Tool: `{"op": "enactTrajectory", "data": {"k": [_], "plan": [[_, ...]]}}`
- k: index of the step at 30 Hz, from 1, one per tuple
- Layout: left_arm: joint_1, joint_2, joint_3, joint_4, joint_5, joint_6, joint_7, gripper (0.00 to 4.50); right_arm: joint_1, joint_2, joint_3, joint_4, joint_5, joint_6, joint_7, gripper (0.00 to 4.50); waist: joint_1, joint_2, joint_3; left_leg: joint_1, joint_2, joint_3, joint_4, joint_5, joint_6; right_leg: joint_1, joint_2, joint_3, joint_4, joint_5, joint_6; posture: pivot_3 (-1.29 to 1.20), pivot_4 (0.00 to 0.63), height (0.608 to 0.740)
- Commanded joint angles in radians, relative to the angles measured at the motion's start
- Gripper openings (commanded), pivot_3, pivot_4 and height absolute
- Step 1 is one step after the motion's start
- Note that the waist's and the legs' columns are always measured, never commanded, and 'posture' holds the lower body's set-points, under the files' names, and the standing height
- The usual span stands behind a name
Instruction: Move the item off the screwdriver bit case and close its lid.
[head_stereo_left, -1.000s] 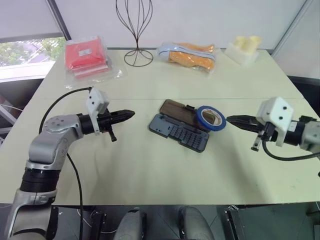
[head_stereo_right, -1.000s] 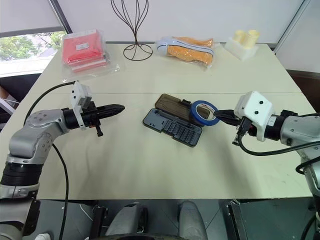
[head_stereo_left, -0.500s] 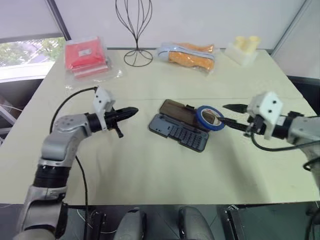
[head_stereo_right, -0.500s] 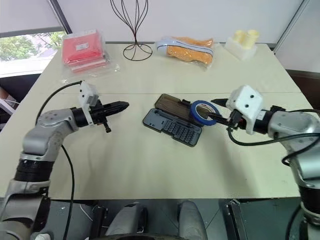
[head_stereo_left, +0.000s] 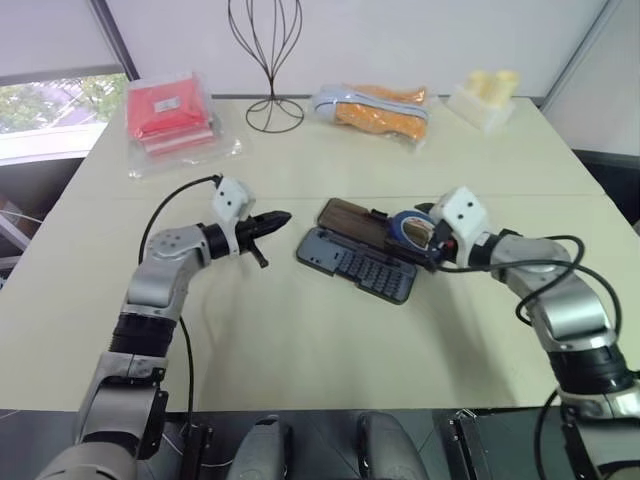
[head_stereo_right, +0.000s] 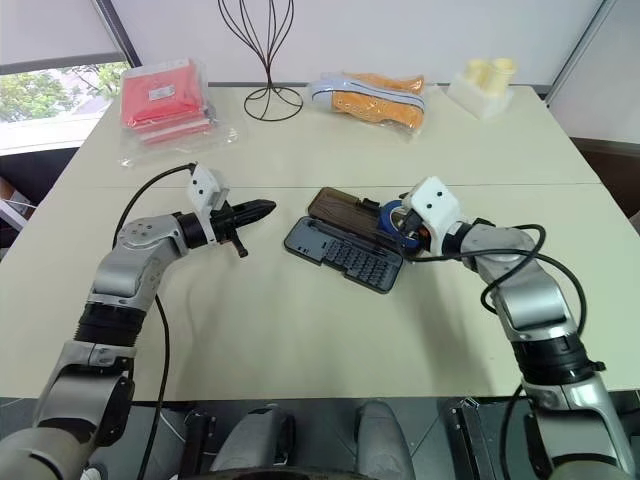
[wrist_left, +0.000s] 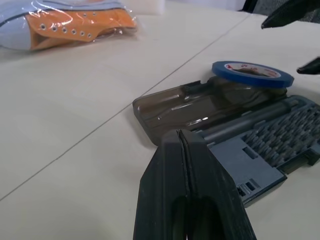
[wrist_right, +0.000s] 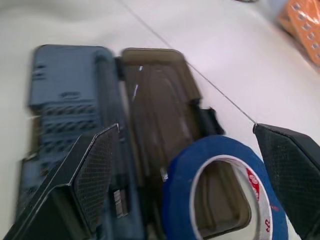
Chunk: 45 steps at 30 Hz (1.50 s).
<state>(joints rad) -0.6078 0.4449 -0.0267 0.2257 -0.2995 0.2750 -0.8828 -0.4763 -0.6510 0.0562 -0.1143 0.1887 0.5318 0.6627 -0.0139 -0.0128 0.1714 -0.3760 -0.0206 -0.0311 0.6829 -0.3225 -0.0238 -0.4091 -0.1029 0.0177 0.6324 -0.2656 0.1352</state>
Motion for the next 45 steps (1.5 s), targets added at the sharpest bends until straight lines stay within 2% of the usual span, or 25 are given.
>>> {"op": "enactTrajectory", "data": {"k": [1, 22, 25, 30, 31, 38, 45], "plan": [[-0.02, 0.001, 0.005, -0.021, 0.007, -0.021, 0.001, 0.0, -0.032, 0.019, 0.0, 0.031, -0.029, 0.009, -0.033, 4.46, 0.0, 0.0, 0.0, 0.0, 0.0, 0.0, 0.0, 0.0, 0.0, 0.0, 0.0, 0.0, 0.0, 0.0, 0.0, 0.0, 0.15, 0.74], [0.045, 0.002, 0.013, -0.111, 0.014, -0.008, 0.054, 0.0, -0.068, 0.062, 0.047, 0.197, -0.094, 0.112, -0.061, 4.46, -0.001, 0.0, 0.0, 0.0, 0.0, 0.0, 0.0, 0.0, 0.0, 0.0, 0.0, 0.0, 0.0, 0.0, 0.0, 0.0, 0.15, 0.74], [0.051, 0.001, 0.011, -0.115, 0.016, -0.009, 0.061, 0.0, -0.074, 0.066, 0.052, 0.205, -0.098, 0.117, -0.066, 3.54, 0.001, 0.0, 0.0, 0.0, 0.0, 0.0, 0.0, 0.0, 0.0, 0.0, 0.0, 0.0, 0.0, 0.0, 0.0, 0.0, 0.15, 0.74], [0.056, 0.003, 0.012, -0.125, 0.016, -0.005, 0.071, 0.0, -0.081, 0.071, 0.059, 0.214, -0.104, 0.123, -0.061, 0.9, 0.0, 0.0, 0.0, 0.0, 0.0, 0.0, 0.0, 0.0, 0.0, 0.0, 0.0, 0.0, 0.0, 0.0, 0.0, 0.0, 0.15, 0.74], [0.057, 0.003, 0.013, -0.125, 0.017, -0.005, 0.073, 0.0, -0.083, 0.07, 0.061, 0.215, -0.105, 0.122, -0.055, 0.52, 0.0, 0.0, 0.0, 0.0, 0.0, 0.0, 0.0, 0.0, 0.0, 0.0, 0.0, 0.0, 0.0, 0.0, 0.0, 0.0, 0.15, 0.74], [0.056, 0.003, 0.013, -0.126, 0.02, -0.008, 0.089, 0.0, -0.079, 0.066, 0.048, 0.18, -0.109, 0.102, -0.057, 0.47, 0.0, 0.0, 0.0, 0.0, 0.0, 0.0, 0.0, 0.0, 0.0, 0.0, 0.0, 0.0, 0.0, 0.0, 0.0, 0.0, 0.15, 0.74], [0.054, -0.003, 0.015, -0.123, 0.023, -0.012, 0.094, 0.0, -0.047, 0.022, -0.034, 0.038, -0.182, -0.003, -0.18, 0.47, 0.001, 0.0, 0.0, -0.001, 0.0, 0.0, 0.0, 0.0, 0.0, -0.001, 0.0, 0.0, 0.0, 0.0, 0.0, 0.0, 0.15, 0.74]]}}
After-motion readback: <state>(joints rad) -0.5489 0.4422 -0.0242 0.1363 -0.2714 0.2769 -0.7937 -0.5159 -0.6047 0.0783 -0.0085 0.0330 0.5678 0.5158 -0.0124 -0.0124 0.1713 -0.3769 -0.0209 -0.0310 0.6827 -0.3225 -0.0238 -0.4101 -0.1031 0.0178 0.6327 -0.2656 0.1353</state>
